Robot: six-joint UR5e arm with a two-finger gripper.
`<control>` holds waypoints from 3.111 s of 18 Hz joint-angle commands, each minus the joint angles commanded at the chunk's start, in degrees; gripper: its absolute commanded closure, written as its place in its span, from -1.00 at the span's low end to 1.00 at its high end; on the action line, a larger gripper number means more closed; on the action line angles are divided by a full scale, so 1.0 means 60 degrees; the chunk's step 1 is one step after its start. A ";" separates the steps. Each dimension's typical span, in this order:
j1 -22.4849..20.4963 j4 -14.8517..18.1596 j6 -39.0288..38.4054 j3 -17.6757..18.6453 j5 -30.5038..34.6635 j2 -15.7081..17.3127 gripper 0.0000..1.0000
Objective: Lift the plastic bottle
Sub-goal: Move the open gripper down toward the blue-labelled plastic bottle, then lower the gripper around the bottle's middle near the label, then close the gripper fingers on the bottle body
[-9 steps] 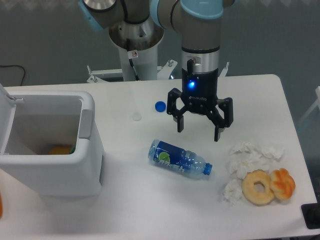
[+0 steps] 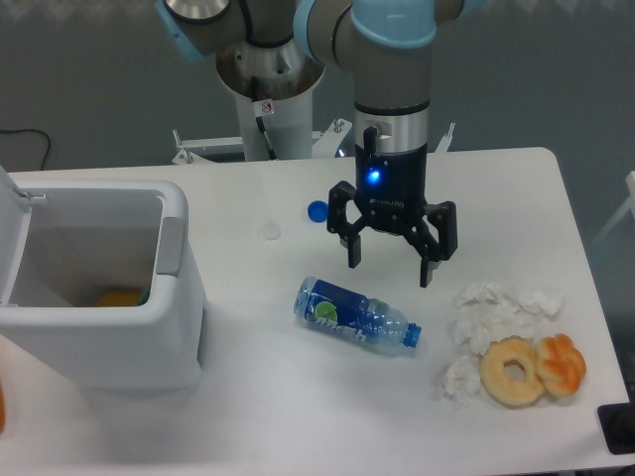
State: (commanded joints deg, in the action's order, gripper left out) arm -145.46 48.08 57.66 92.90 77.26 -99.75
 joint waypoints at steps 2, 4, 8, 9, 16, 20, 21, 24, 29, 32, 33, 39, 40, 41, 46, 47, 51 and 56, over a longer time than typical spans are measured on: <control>0.0000 0.0000 -0.0044 0.0102 -0.0029 -0.0058 -1.00; 0.0088 -0.0015 -0.0073 0.0438 -0.0029 -0.0073 -1.00; 0.0161 -0.0059 0.0000 0.0849 -0.0044 -0.0073 -1.00; 0.0234 -0.0059 0.0029 0.0850 -0.0044 -0.0102 -1.00; 0.0395 0.0015 0.2954 0.1128 0.0000 -0.0264 -1.00; 0.0396 0.0044 0.4507 0.1332 0.0218 -0.0410 -1.00; 0.0410 0.0058 0.5005 0.1377 0.0539 -0.0468 -1.00; 0.0790 0.0073 0.6077 0.1436 0.1448 -0.0863 -1.00; 0.1069 0.0073 0.7261 0.1450 0.2327 -0.1464 -1.00; 0.1099 0.0088 0.7719 0.1523 0.2534 -0.1625 -1.00; 0.1113 0.0088 0.7720 0.1538 0.2679 -0.1728 -1.00; 0.1319 0.0073 0.7808 0.1669 0.2828 -0.2021 -1.00; 0.1304 0.0073 0.7779 0.1728 0.2668 -0.2065 -1.00; 0.1231 0.0073 0.7793 0.1714 0.2390 -0.2066 -1.00; 0.1172 0.0073 0.7808 0.1802 0.2139 -0.2182 -1.00; 0.1158 0.0073 0.7808 0.1802 0.2139 -0.2183 -1.00; 0.1157 0.0073 0.7939 0.1890 0.2197 -0.2183 -1.00; 0.1201 0.0073 0.7925 0.2007 0.2197 -0.2197 -1.00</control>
State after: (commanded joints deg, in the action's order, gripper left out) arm -138.25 48.52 105.21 104.94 90.44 -112.94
